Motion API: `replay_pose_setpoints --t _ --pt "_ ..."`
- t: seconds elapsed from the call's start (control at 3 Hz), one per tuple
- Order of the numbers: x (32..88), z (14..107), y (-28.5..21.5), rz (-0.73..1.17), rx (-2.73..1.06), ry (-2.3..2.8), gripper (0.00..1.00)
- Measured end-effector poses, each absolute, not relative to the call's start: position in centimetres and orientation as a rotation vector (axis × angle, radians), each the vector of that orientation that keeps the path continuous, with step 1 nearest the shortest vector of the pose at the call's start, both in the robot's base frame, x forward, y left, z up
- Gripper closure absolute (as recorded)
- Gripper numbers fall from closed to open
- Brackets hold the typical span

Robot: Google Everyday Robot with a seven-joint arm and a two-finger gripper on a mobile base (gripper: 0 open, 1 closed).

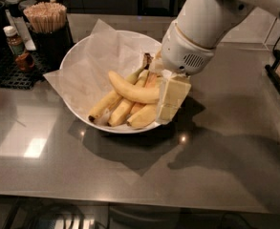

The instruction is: Pick banana from white bowl

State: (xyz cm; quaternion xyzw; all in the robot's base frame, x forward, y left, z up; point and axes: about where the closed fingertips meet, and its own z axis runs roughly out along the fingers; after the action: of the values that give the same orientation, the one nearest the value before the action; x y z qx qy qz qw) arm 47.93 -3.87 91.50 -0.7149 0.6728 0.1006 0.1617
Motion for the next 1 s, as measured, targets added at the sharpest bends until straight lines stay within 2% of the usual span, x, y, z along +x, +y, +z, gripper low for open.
replay_pose_setpoints --t 0.67,1.0 --pt "47.9 91.5 -3.9 0.287 -2.039 1.922 0.64" --pt "49.1 89.6 -5.2 0.288 -2.002 1.986 0.6"
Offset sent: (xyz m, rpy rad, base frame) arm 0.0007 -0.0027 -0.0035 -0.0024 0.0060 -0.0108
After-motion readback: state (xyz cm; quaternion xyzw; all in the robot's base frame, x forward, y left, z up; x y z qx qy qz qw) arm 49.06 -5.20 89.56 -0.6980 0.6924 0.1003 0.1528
